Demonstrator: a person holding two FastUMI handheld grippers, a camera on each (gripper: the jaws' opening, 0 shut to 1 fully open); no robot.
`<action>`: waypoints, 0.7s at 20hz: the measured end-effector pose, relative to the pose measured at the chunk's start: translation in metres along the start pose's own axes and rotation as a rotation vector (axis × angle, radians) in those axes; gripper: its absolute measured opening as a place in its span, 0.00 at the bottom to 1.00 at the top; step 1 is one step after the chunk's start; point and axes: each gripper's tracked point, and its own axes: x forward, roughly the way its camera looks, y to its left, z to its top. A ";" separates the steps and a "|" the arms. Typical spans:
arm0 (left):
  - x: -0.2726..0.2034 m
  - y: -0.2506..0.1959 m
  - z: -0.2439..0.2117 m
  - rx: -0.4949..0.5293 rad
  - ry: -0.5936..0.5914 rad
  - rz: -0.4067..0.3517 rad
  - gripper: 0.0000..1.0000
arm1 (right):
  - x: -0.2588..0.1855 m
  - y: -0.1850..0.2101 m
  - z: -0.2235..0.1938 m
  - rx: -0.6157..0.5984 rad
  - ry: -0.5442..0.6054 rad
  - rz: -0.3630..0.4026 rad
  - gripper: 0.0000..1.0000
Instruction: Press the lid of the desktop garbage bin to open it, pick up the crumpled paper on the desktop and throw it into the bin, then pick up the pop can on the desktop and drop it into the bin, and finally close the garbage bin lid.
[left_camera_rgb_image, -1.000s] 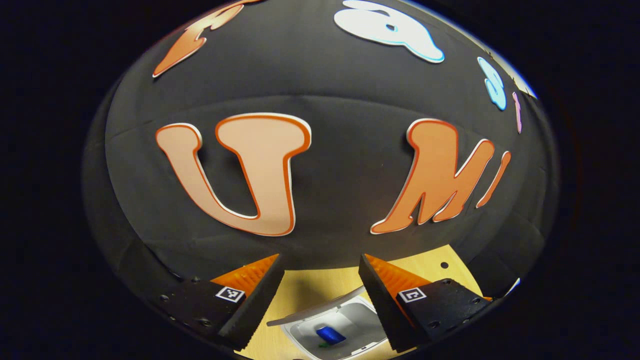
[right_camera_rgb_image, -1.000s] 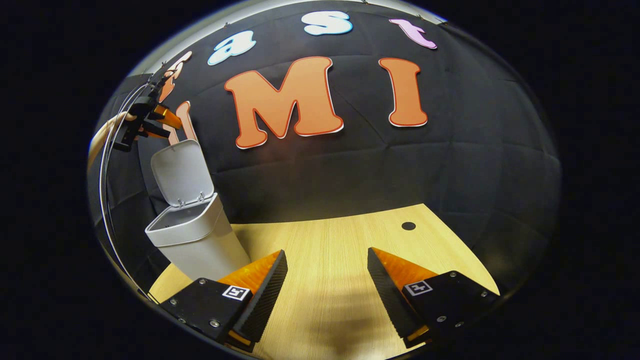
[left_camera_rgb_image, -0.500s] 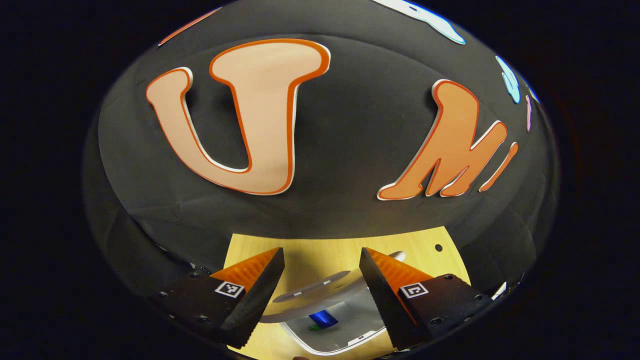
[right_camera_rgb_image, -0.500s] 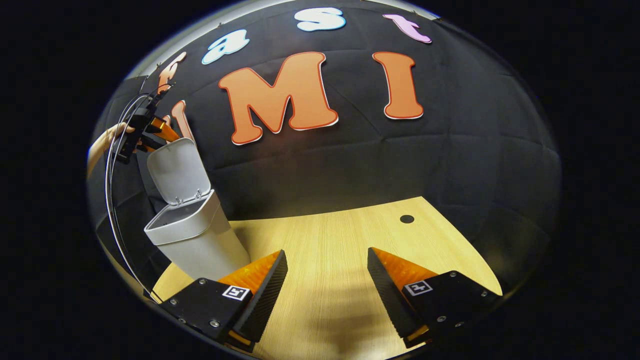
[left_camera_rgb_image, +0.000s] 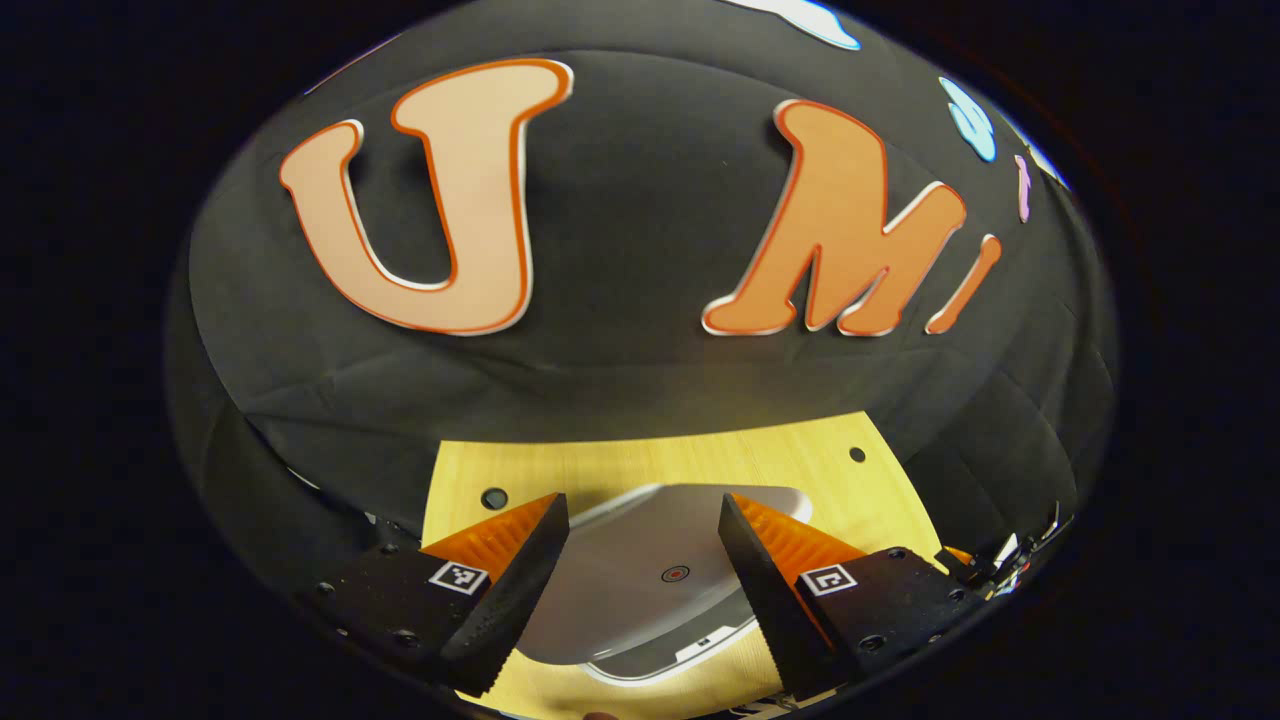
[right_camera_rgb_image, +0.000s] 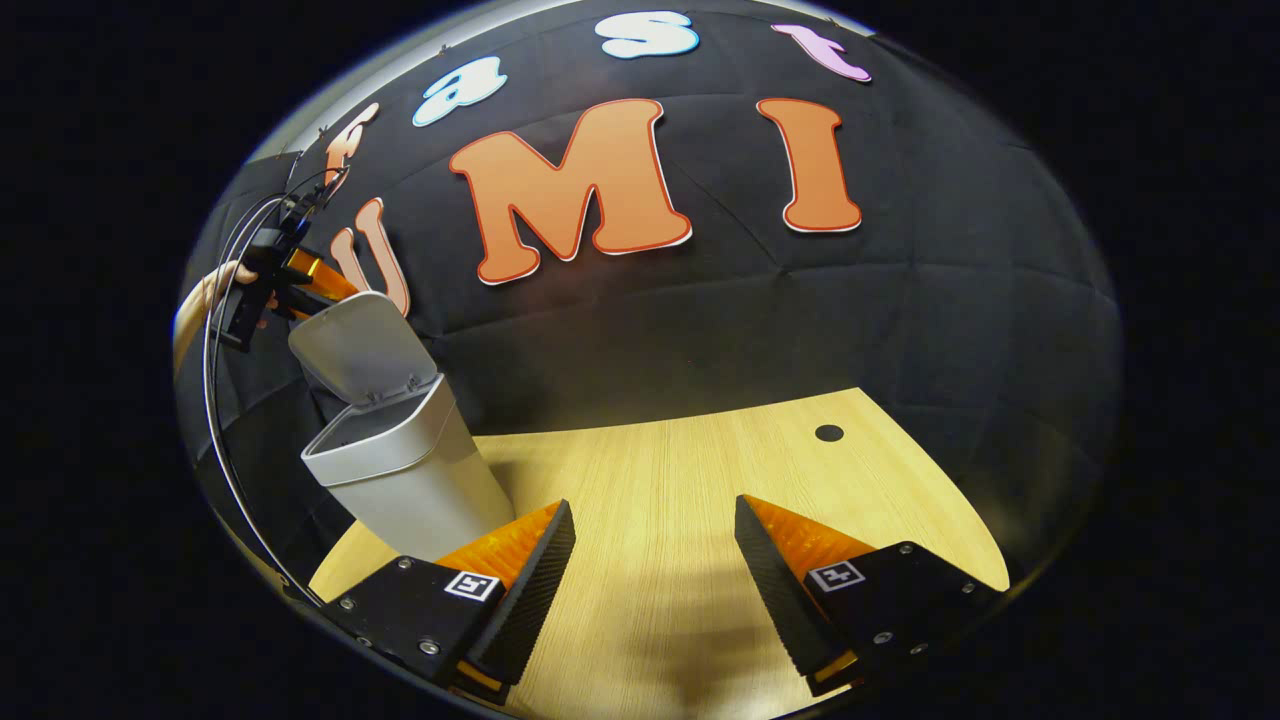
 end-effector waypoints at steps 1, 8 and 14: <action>0.001 -0.004 -0.009 0.001 0.008 -0.004 0.98 | -0.001 0.000 0.000 0.000 0.002 0.004 0.96; 0.017 -0.022 -0.083 -0.039 0.062 -0.020 0.98 | -0.009 0.000 -0.007 -0.014 0.024 0.026 0.96; 0.033 -0.019 -0.148 0.060 0.169 0.036 0.98 | -0.013 -0.004 -0.012 0.002 0.044 0.046 0.96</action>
